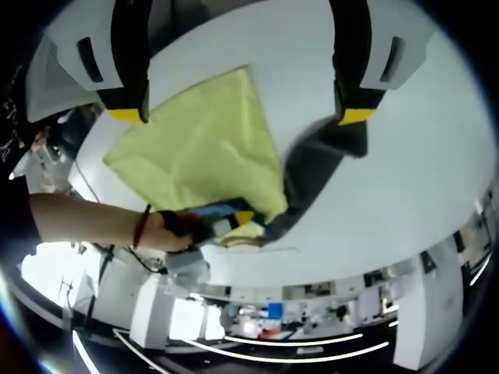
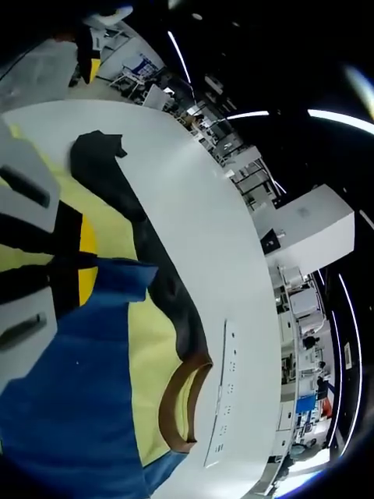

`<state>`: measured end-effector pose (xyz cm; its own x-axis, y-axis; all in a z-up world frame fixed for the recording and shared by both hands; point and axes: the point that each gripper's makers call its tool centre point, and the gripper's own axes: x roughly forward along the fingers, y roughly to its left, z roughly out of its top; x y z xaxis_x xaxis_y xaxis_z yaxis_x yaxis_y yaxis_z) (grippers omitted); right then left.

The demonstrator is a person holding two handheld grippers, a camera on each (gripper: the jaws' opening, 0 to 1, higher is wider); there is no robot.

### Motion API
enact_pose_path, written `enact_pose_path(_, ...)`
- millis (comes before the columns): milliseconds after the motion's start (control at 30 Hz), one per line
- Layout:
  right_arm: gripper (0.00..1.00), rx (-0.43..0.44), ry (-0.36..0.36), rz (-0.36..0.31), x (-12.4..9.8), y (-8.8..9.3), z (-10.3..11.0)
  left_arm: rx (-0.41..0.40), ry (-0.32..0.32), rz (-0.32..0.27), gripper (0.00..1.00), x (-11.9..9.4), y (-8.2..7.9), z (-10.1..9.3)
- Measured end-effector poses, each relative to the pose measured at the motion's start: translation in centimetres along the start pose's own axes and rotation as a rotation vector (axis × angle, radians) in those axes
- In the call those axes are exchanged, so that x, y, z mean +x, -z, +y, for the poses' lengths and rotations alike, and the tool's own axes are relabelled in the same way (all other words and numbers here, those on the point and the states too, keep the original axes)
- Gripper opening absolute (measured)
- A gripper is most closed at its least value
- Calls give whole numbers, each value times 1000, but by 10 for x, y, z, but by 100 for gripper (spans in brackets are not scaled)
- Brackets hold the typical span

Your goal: Fold the garment on the visible template until the final outline fits inside the template.

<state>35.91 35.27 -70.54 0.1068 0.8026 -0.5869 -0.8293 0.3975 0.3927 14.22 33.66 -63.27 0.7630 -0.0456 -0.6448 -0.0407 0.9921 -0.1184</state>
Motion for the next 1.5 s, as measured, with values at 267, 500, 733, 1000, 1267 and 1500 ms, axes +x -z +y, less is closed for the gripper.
enact_pose_path(267, 0, -14, -33, 11, 3, 5, 9, -6, 4, 3, 95, 1, 2, 0)
enact_pose_path(500, 0, 0, -50, 21, 8, 8, 13, -14, 1, 6, 94, -1, 5, 3)
enact_pose_path(733, 0, -13, -67, 24, 9, 8, 19, -18, -1, 2, 93, -1, 5, 4)
enact_pose_path(1000, 0, -7, -66, 58, 15, 17, 19, -21, -4, -2, 93, -2, 5, 5)
enact_pose_path(1267, 4, 3, -75, 63, 13, 17, 23, -21, -9, -2, 93, -3, 6, 6)
enact_pose_path(1500, 32, -33, -36, 34, -4, 0, 15, -7, -2, -12, 94, -2, 1, 2)
